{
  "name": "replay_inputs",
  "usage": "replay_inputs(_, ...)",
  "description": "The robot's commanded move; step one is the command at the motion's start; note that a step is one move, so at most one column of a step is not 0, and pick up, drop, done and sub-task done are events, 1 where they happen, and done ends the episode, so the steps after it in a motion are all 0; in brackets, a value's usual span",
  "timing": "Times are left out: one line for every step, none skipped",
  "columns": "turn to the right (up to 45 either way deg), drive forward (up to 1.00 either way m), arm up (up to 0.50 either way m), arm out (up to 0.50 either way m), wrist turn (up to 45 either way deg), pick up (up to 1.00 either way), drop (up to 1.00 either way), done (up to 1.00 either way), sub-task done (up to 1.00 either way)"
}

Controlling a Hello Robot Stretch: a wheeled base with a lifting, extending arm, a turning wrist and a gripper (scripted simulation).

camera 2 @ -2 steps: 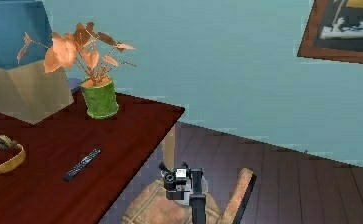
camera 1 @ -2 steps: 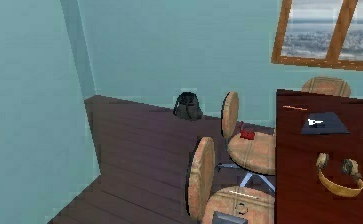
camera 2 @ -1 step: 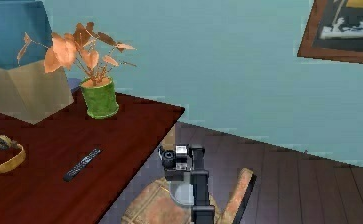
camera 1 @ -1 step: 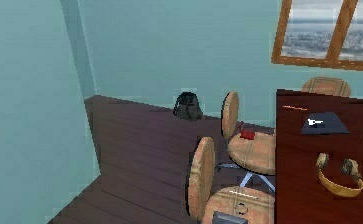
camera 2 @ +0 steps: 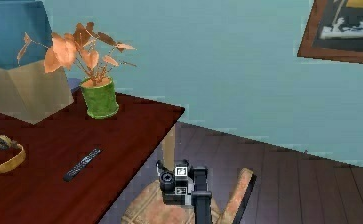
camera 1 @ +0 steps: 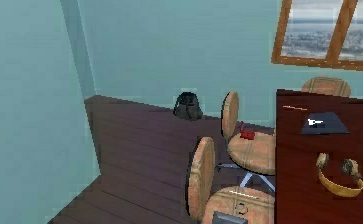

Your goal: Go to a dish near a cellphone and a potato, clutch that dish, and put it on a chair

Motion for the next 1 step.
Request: replay_inputs(0.0, 0.0, 0.0, 0.0, 0.0, 0.0, 0.0, 1.0, 0.0)
